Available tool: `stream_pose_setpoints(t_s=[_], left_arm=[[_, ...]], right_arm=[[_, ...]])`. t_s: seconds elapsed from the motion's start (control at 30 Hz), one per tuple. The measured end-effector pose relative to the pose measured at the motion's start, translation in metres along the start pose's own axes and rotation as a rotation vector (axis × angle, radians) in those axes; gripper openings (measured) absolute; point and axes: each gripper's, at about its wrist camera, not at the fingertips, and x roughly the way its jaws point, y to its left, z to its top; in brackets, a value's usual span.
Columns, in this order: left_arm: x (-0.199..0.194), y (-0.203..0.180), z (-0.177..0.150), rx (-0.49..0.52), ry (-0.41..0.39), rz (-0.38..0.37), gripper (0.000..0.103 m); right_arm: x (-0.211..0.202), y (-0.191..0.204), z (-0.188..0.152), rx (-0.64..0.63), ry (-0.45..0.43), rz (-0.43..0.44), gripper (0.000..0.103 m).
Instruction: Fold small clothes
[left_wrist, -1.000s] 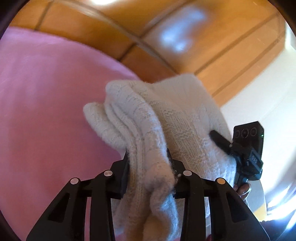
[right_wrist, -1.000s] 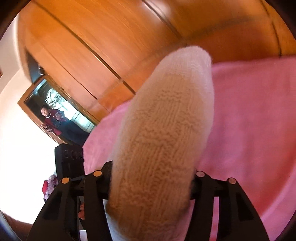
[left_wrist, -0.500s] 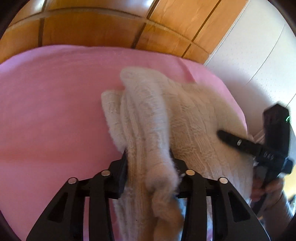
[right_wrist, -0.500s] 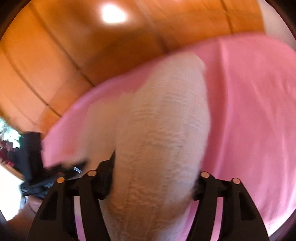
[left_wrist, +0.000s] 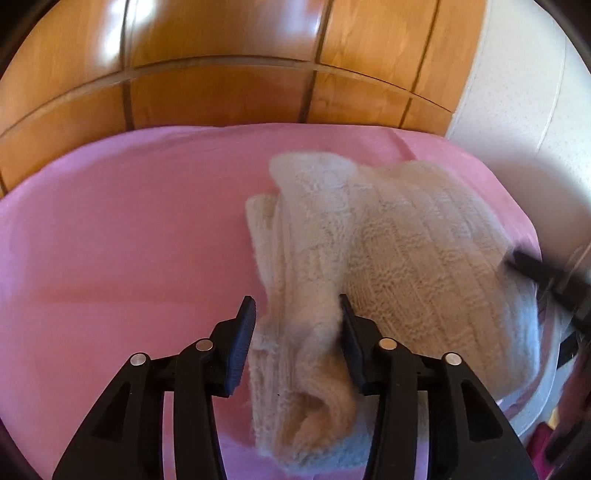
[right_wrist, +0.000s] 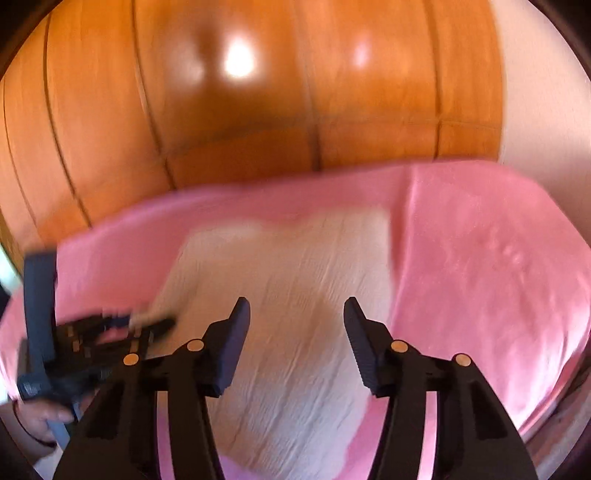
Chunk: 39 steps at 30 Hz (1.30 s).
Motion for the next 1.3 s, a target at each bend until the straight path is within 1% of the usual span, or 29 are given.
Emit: stream_pose_setpoints(t_s=[0.03,0.07,0.13,0.17,0.2,0.3,0.33,0.37,0.4,0.43,0.47,0.5,0.53,0.57,0.67,0.77,0.8,0.83,1.1,1.3], left_arm=[[0.001,0.001,0.002,-0.009,-0.001,0.002,0.051],[-0.003,0.004,0.003,-0.025,0.001,-0.005,0.052],[-0.015,0.008,0.003,-0.043,-0.005,0.006,0.058],[-0.022,0.009,0.003,-0.048,-0.015,0.021,0.064],[-0.028,0.009,0.002,-0.056,-0.023,0.029,0.066],[-0.049,0.009,-0.002,-0.071,-0.053,0.056,0.066],[-0.056,0.008,-0.005,-0.067,-0.063,0.069,0.068],[-0.057,0.005,-0.003,-0.063,-0.074,0.083,0.072],[-0.063,0.004,-0.005,-0.062,-0.090,0.096,0.076],[-0.067,0.003,-0.007,-0.063,-0.100,0.103,0.078],[-0.073,0.002,-0.010,-0.061,-0.110,0.115,0.079],[-0.077,0.001,-0.011,-0.057,-0.118,0.126,0.083],[-0.081,0.000,-0.011,-0.055,-0.126,0.143,0.086],[-0.085,-0.001,-0.013,-0.053,-0.137,0.159,0.092],[-0.096,-0.001,-0.016,-0.061,-0.163,0.169,0.092],[-0.100,0.001,-0.019,-0.080,-0.163,0.173,0.094],[-0.101,0.002,-0.020,-0.088,-0.167,0.180,0.098],[-0.102,0.002,-0.021,-0.091,-0.170,0.193,0.099],[-0.107,0.001,-0.026,-0.081,-0.170,0.222,0.099],[-0.108,-0.002,-0.027,-0.060,-0.177,0.218,0.099]], right_arm=[[0.006,0.008,-0.006,-0.018,-0.004,-0.041,0.053],[0.005,0.011,-0.009,-0.030,-0.024,-0.063,0.054],[-0.004,0.013,-0.006,0.006,-0.035,-0.057,0.056],[-0.009,0.011,-0.004,0.033,-0.041,-0.043,0.061],[-0.012,0.007,-0.004,0.045,-0.046,-0.037,0.062],[-0.030,0.013,-0.004,0.081,-0.071,-0.050,0.068],[-0.039,0.013,-0.009,0.097,-0.080,-0.060,0.074],[-0.047,0.013,-0.013,0.107,-0.089,-0.073,0.078],[-0.049,0.015,-0.009,0.115,-0.096,-0.091,0.079],[-0.053,0.019,-0.008,0.124,-0.101,-0.118,0.081],[-0.057,0.021,-0.008,0.133,-0.104,-0.135,0.086],[-0.058,0.023,-0.008,0.145,-0.108,-0.150,0.088],[-0.062,0.025,-0.010,0.155,-0.116,-0.168,0.092],[-0.068,0.027,-0.012,0.154,-0.123,-0.182,0.094],[-0.073,0.035,-0.016,0.140,-0.144,-0.231,0.100],[-0.077,0.041,-0.019,0.130,-0.154,-0.262,0.100],[-0.079,0.043,-0.022,0.125,-0.157,-0.270,0.100],[-0.079,0.045,-0.023,0.120,-0.157,-0.274,0.100],[-0.075,0.048,-0.024,0.118,-0.156,-0.291,0.100],[-0.076,0.049,-0.023,0.110,-0.166,-0.310,0.100]])
